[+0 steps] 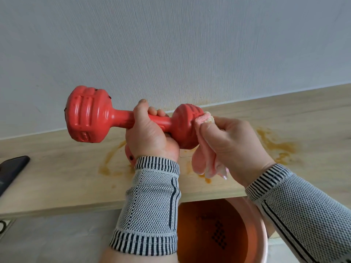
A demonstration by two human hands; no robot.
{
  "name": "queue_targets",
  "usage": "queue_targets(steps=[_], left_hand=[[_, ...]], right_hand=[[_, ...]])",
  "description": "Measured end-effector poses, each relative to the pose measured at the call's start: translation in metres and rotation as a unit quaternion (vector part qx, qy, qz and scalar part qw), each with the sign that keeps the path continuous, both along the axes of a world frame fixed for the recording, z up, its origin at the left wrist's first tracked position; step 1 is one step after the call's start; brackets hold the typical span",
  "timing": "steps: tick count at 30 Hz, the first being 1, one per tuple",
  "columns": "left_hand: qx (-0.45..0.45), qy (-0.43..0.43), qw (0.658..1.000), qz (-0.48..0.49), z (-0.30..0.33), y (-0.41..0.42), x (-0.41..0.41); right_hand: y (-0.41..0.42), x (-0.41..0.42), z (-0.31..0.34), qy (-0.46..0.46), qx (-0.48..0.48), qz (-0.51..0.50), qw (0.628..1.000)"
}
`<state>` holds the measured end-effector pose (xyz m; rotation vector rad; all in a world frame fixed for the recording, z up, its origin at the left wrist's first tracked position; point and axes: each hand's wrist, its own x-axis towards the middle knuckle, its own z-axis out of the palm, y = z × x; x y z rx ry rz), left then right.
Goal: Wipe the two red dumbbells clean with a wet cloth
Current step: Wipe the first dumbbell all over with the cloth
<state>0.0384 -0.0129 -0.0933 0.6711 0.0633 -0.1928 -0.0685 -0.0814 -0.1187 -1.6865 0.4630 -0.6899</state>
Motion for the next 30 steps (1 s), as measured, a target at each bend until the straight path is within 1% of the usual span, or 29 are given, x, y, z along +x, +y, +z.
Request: queue_targets(steps=[3,6,8,11,12,14,16,17,21,24,26,30], left_hand=[[0.014,-0.020,1.000,-0.010,0.001,-0.002,-0.004],[0.030,-0.031,0.999,0.003,0.000,-0.004,-0.004],[0.028,-0.022,0.999,0.005,0.000,-0.002,-0.001],[0.007,-0.010,1.000,-0.016,0.000,0.001,-0.001],[0.007,-0.013,1.000,-0.023,-0.001,0.001,-0.003],[0.017,-0.026,0.999,-0.028,-0.002,-0.001,-0.007],[0.026,-0.035,0.999,-0.025,-0.002,-0.003,-0.009],[0.027,-0.035,0.999,-0.022,-0.002,-0.003,-0.008],[0.024,0.000,1.000,-0.001,-0.002,0.001,0.000],[0.020,0.009,1.000,0.015,-0.002,0.003,0.001],[0.026,-0.009,0.999,0.028,-0.003,0.002,0.000],[0.057,-0.069,0.995,0.035,-0.005,-0.001,-0.005]], right_hand=[[-0.006,0.000,0.006,0.008,0.006,-0.027,1.000],[-0.003,-0.003,0.006,0.004,0.024,-0.011,1.000],[0.003,-0.005,0.005,-0.004,0.015,0.008,1.000],[0.004,-0.004,0.004,-0.009,-0.015,-0.016,1.000],[0.001,-0.001,0.004,-0.002,-0.010,-0.035,0.999],[-0.006,0.001,0.004,0.007,0.029,-0.064,0.997],[-0.010,0.002,0.004,0.007,0.062,-0.055,0.997],[-0.010,0.002,0.003,0.005,0.064,-0.040,0.997],[-0.002,0.000,-0.005,-0.019,0.025,0.024,0.999],[0.003,0.003,-0.008,-0.026,-0.023,0.013,0.999],[0.008,0.005,-0.007,-0.031,-0.025,0.004,0.999],[0.008,0.004,0.001,-0.016,0.032,-0.038,0.999]])
